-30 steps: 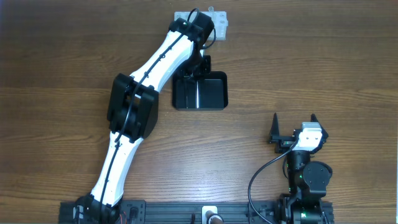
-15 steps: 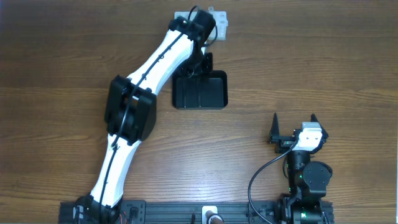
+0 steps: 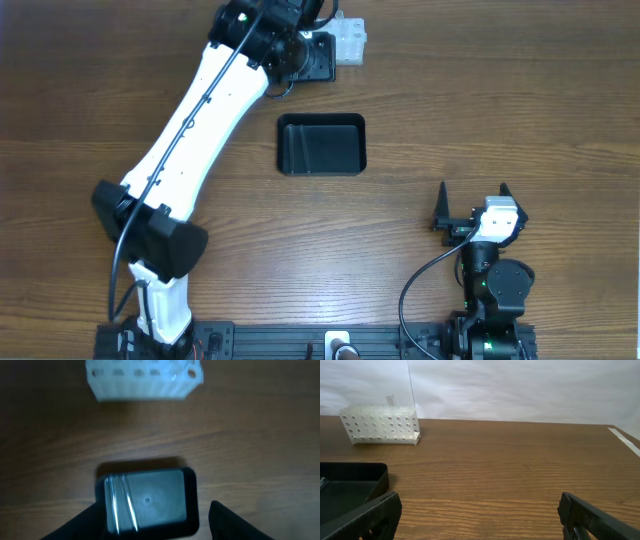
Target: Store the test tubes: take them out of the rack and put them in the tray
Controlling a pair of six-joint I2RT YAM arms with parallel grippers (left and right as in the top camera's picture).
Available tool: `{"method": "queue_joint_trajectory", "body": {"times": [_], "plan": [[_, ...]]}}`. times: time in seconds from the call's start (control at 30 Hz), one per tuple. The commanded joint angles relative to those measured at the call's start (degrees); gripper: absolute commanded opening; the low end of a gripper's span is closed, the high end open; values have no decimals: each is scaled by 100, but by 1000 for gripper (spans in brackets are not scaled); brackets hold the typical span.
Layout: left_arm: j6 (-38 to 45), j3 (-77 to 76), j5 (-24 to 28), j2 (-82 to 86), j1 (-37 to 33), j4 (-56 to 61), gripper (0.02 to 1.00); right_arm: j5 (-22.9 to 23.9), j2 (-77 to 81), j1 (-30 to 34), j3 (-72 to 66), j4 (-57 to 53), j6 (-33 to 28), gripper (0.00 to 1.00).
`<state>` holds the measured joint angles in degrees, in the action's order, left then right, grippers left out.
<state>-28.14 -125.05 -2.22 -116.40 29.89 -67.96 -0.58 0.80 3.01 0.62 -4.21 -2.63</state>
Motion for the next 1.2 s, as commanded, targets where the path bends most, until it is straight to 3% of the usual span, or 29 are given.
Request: {"method": "queue_joint_trajectory", "body": {"times": [0.03,0.13,0.2,0.23,0.37,0.47,0.6,0.7,0.93,1.2], "plan": [[20,787,-345,734,0,498,676,-87,-52,7,-31,-13,-2,991],[22,1631,-352,1298,0,1054,755,-87,-52,7,-31,-11,-2,993],[22,2267,-428,1729,0,1488,967,-87,-52,7,-31,-11,-2,993],[22,2651,-520,2006,0,1757,998,-87,-52,7,-31,-11,-2,993],[24,4120,-1010,3152,-7,2597,996,-87,-50,7,-31,-13,-2,991],[20,5410,-699,4317,-15,2787,998,-87,-52,7,-31,-11,-2,991],[72,6813,-879,5665,-232,3836,996,-87,-52,7,-31,-13,-2,991],[122,7643,-870,6435,-610,4743,998,-87,-52,7,-31,-13,-2,993],[992,9713,-319,8391,-1836,7108,998,-87,-52,7,-31,-13,-2,993],[1228,11451,-291,10133,-2837,8393,998,-87,-52,7,-31,-13,-2,991]]}}
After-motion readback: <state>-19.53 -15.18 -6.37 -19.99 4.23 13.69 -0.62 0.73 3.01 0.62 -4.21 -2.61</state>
